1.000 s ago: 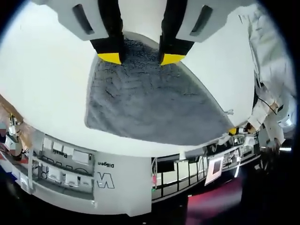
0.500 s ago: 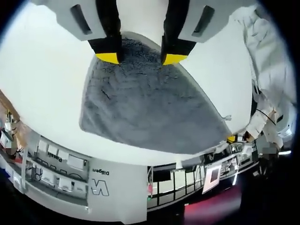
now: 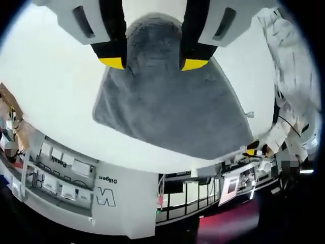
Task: Open the folded towel by lifting each exposed corner and separating the folded layers until the towel lies flat within the target outline without major curled edges
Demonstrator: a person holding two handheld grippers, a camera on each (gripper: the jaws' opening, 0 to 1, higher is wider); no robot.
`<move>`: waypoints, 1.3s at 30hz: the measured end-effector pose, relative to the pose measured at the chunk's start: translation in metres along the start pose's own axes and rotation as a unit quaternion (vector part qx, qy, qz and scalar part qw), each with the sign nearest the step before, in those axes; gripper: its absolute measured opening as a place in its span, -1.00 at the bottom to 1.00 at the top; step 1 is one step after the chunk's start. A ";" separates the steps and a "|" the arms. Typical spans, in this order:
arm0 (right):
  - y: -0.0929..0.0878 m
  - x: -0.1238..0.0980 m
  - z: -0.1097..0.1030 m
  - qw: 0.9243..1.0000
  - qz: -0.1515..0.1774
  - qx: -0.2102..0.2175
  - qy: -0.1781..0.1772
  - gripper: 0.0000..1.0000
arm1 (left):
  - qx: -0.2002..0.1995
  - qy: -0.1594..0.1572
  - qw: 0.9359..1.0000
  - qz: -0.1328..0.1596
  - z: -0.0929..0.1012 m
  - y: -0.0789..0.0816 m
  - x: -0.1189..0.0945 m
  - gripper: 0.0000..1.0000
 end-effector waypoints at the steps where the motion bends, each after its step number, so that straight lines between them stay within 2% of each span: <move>1: 0.002 0.002 0.002 1.000 0.003 0.002 0.001 -0.27 | -0.003 -0.004 1.000 0.002 0.000 0.002 0.004 0.26; 6: 0.011 0.011 0.009 1.000 0.006 -0.004 0.004 -0.28 | -0.005 -0.021 1.000 0.009 0.000 0.010 0.026 0.49; 13: 0.021 0.027 0.026 1.000 0.020 0.008 -0.009 -0.29 | -0.006 -0.017 1.000 0.008 -0.003 0.017 0.046 0.86; 18: 0.027 0.039 0.036 1.000 0.024 0.011 -0.014 -0.27 | -0.003 -0.017 1.000 0.015 -0.011 0.021 0.058 0.87; 20: 0.030 0.044 0.039 0.999 0.028 0.012 -0.016 -0.27 | -0.002 -0.017 1.000 0.020 -0.015 0.023 0.064 0.77; 25: 0.038 0.062 0.050 0.999 0.035 0.011 -0.033 -0.29 | 0.000 -0.005 1.000 0.020 -0.027 0.025 0.080 0.14; 29: 0.043 0.075 0.059 0.998 0.041 0.013 -0.046 -0.40 | -0.008 0.010 1.000 0.029 -0.034 0.027 0.091 0.04; 33: 0.047 0.092 0.073 0.996 0.055 0.041 -0.061 -0.47 | 0.003 0.036 0.999 0.031 -0.048 0.030 0.106 -0.26; 37: 0.049 0.105 0.081 0.995 0.057 0.044 -0.073 -0.53 | 0.005 0.054 0.998 0.028 -0.059 0.032 0.121 -0.33; 39: 0.049 0.113 0.087 0.994 0.061 0.049 -0.081 -0.64 | 0.012 0.061 0.998 0.024 -0.063 0.032 0.128 -0.43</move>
Point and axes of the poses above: the point that each gripper's makers call its tool centre point, and the gripper's own axes: x roughly forward along the fingers, z roughly to its right, y roughly out of its top, the point moved 9 cm from there along -x, roughly backward along the fingers, and after that the axes turned 10 degrees about z, right-handed, at the moved point
